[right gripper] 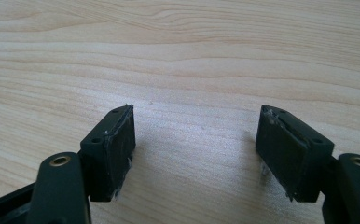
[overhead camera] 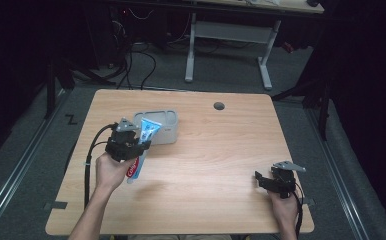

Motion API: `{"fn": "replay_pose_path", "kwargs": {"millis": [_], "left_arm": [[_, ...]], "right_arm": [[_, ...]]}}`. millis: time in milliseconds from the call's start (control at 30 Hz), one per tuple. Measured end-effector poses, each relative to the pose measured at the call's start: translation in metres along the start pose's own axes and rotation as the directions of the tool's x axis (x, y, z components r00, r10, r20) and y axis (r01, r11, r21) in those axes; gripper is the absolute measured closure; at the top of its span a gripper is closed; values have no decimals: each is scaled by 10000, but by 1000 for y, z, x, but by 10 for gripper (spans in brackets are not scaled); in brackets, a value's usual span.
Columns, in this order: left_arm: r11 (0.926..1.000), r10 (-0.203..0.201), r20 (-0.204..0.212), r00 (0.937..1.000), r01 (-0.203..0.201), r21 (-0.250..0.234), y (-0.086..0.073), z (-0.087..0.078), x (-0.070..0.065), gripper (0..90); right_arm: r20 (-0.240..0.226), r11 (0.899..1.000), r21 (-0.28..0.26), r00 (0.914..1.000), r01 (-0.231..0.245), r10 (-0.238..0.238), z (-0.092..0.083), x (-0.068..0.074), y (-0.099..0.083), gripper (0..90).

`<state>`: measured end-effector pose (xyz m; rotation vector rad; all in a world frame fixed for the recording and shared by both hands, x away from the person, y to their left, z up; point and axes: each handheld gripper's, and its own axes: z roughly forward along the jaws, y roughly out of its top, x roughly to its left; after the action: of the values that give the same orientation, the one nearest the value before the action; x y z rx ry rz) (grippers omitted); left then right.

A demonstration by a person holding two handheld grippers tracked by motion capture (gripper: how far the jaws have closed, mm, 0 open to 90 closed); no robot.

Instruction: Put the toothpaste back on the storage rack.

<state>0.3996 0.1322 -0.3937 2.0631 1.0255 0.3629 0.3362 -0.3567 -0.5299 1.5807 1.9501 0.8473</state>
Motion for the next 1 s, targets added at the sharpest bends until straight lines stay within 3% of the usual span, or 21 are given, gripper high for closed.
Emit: {"fn": "replay_pose_path", "kwargs": {"millis": [533,733,1000], "left_arm": [[9983,-334,72,9994,337,-473,21,-12,8,728],[9941,-609,114,9981,617,-890,29,-15,14,729],[9910,-646,-17,9979,640,-1174,41,-12,19,729]], "right_arm": [[-41,10000,-21,10000,22,-22,0,-1,0,284],[-44,10000,12,10000,20,-20,0,0,0,282],[-55,10000,-2,10000,18,-18,0,0,0,281]]}}
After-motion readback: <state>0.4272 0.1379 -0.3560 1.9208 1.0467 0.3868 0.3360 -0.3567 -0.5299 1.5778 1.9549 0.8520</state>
